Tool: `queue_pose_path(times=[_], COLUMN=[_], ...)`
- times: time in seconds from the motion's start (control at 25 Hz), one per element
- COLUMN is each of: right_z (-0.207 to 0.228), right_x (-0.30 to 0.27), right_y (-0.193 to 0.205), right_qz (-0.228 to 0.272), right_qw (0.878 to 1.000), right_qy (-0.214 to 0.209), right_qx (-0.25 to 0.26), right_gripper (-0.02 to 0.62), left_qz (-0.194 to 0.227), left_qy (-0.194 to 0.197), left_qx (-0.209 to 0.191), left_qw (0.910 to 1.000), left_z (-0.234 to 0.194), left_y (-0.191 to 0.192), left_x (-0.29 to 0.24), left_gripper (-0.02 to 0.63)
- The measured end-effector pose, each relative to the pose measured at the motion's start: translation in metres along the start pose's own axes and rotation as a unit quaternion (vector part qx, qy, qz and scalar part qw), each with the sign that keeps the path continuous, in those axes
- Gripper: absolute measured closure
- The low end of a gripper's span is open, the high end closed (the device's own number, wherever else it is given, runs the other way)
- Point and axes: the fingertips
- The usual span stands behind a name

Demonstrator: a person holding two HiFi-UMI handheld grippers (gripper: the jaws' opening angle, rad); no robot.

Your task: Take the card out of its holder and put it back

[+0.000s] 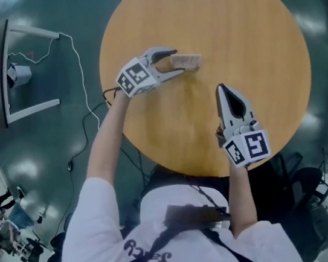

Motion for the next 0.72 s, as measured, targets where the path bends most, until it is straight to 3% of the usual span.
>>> queue_pose_path(times=[0.2, 0.52, 0.72], right_z=[0.009, 0.013, 0.017], right_x=[0.002, 0.004, 0.008], right_y=[-0.002, 0.001, 0.002], right_qz=[0.001, -0.001, -0.001], right_qw=[1.000, 1.000, 1.000], right_qy=[0.007, 0.012, 0.016], right_qx=[-0.004, -0.005, -0.006], right_gripper=[0.572, 0.572, 0.572], left_qz=[0.027, 0.029, 0.029], left_qy=[0.020, 0.068, 0.085], left_qx=[0.014, -0.008, -0.015], left_qw=[0.9993, 0.9972, 0.9958], left_z=[0.000, 0.008, 0.012], left_y=[-0.023, -0.031, -0.032], left_x=[-0.012, -0.028, -0.034], left_gripper=[0.333, 0.354, 0.485])
Point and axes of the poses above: the fingertips, and each gripper's own axes: x backward along the fingers, z to its right, y out of its underside, and after that the axes turned 4 degrees about -y, right-handed
